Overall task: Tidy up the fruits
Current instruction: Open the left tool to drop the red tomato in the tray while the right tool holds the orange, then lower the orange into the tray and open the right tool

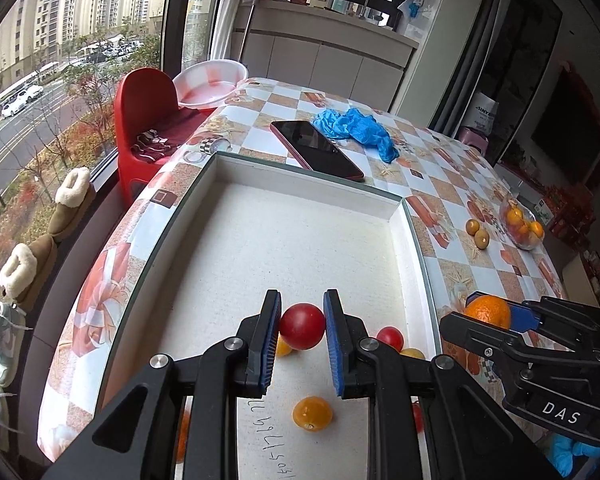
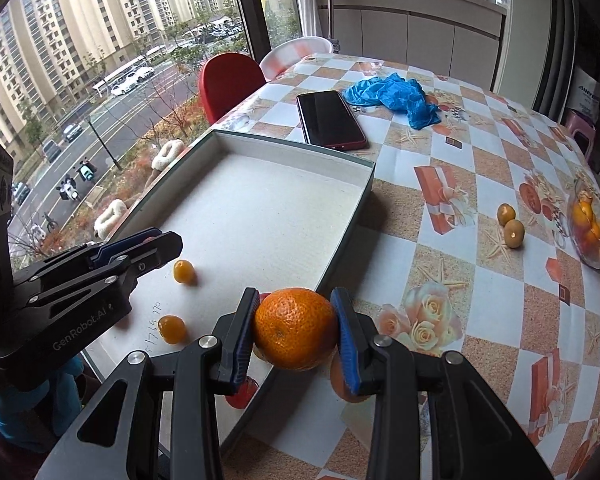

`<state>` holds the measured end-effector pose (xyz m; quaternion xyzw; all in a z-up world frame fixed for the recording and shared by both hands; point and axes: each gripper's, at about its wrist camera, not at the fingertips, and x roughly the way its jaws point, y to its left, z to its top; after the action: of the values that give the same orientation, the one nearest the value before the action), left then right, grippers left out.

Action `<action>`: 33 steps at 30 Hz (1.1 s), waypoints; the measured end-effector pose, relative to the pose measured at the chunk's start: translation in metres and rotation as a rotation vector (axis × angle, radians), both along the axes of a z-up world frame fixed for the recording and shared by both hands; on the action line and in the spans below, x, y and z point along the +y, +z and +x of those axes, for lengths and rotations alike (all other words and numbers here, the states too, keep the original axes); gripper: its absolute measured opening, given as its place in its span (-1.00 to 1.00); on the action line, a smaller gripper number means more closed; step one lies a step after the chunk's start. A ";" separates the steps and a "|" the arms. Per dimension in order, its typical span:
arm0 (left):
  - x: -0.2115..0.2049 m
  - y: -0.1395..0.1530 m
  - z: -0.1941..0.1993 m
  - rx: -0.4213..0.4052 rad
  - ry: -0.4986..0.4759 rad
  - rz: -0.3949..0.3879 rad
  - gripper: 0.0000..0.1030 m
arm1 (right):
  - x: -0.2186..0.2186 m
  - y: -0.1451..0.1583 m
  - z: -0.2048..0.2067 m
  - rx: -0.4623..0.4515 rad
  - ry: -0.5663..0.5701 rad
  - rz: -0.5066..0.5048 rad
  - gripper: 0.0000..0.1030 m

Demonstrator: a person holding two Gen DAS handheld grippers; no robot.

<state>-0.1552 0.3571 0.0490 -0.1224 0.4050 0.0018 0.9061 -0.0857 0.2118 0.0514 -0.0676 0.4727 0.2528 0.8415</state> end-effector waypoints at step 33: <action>0.008 -0.030 0.021 0.086 0.035 0.027 -0.54 | 0.033 -0.027 0.026 0.083 0.047 -0.001 -0.18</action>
<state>-0.1344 0.3652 0.0194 -0.1171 0.4414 0.0285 0.8892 -0.0596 0.2448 0.0240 -0.0686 0.5058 0.2748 0.8148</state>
